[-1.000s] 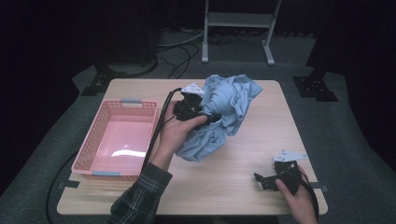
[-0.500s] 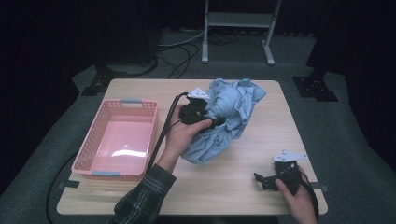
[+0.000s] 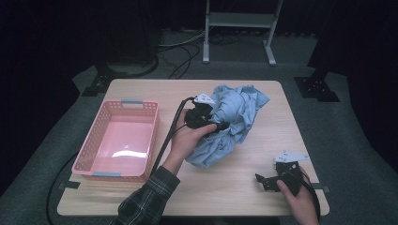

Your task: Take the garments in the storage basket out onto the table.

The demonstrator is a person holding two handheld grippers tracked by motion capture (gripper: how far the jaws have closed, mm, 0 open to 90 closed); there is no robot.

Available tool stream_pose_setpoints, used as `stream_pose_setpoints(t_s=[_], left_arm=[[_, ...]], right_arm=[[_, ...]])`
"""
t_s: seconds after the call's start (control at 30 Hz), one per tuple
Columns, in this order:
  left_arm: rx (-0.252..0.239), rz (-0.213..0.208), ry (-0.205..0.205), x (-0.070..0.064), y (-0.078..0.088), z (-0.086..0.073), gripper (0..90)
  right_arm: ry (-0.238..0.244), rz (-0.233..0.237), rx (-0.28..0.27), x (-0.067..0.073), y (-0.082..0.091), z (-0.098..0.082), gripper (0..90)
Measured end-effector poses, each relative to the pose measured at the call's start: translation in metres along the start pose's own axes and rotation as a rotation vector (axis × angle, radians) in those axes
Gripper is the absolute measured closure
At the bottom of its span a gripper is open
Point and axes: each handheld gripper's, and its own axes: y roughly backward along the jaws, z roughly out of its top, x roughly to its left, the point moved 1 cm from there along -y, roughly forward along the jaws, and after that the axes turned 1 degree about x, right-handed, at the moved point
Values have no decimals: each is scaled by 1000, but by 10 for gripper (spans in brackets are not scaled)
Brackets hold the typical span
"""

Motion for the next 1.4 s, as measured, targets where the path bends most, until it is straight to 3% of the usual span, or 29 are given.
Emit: stream_pose_setpoints(t_s=[1.03, 1.4], left_arm=[[108, 2, 31, 2, -58, -34, 548], [161, 10, 5, -6, -81, -46, 545]], right_arm=[[0, 0, 2, 0, 0, 0, 0], [0, 0, 1, 0, 0, 0, 0]])
